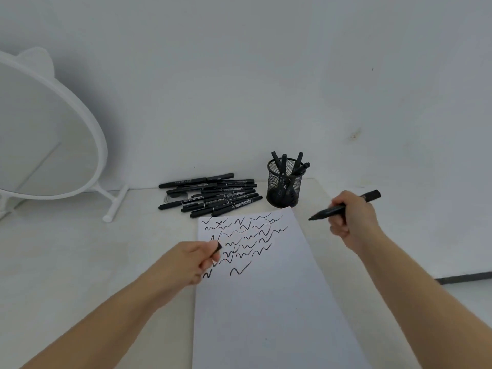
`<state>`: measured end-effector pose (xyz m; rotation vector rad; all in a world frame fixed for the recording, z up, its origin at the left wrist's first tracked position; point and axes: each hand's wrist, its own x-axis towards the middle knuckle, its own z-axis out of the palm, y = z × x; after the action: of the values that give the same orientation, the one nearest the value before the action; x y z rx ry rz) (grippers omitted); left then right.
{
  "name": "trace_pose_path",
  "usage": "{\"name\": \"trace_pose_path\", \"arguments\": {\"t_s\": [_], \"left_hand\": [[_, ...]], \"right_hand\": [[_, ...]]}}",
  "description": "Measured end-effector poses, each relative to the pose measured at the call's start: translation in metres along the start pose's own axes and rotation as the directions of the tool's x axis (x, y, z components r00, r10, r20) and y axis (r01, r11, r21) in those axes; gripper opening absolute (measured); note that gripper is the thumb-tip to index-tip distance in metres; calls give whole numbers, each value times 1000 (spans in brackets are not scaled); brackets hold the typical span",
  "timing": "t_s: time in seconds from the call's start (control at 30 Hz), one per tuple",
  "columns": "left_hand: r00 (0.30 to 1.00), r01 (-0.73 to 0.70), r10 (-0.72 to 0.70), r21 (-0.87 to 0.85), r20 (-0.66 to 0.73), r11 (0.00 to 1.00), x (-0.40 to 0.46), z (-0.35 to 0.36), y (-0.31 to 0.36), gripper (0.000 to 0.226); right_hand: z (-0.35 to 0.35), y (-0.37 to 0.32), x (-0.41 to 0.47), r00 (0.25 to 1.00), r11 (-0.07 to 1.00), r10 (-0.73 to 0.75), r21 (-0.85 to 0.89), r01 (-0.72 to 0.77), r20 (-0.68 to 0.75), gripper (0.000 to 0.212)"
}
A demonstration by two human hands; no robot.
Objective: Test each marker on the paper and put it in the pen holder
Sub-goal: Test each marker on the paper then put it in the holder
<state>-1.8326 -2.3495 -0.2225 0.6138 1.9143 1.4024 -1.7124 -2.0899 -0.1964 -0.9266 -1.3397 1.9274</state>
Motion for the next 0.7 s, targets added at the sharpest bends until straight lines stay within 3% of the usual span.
{"name": "trace_pose_path", "arguments": {"t_s": [0.07,0.13,0.37,0.57,0.7], "left_hand": [[990,-81,94,123,-108,989,8,-4,-8,35],[971,-160,199,258,-134,953,16,4,-12,33],[912,-324,400,444,-86,835,32,23,-18,20],[892,-346,442,486,-95,802,34,17,-31,16],[874,-375,481,537,-66,756,34,14,-32,10]], "right_hand": [[-3,11,6,996,982,-87,-173,82,-24,28],[7,24,6,987,949,-154,-273,159,40,24],[30,47,10,954,902,-221,-331,279,204,9],[27,66,24,930,823,-361,-443,355,74,21],[20,67,31,934,856,-349,-380,351,76,22]]}}
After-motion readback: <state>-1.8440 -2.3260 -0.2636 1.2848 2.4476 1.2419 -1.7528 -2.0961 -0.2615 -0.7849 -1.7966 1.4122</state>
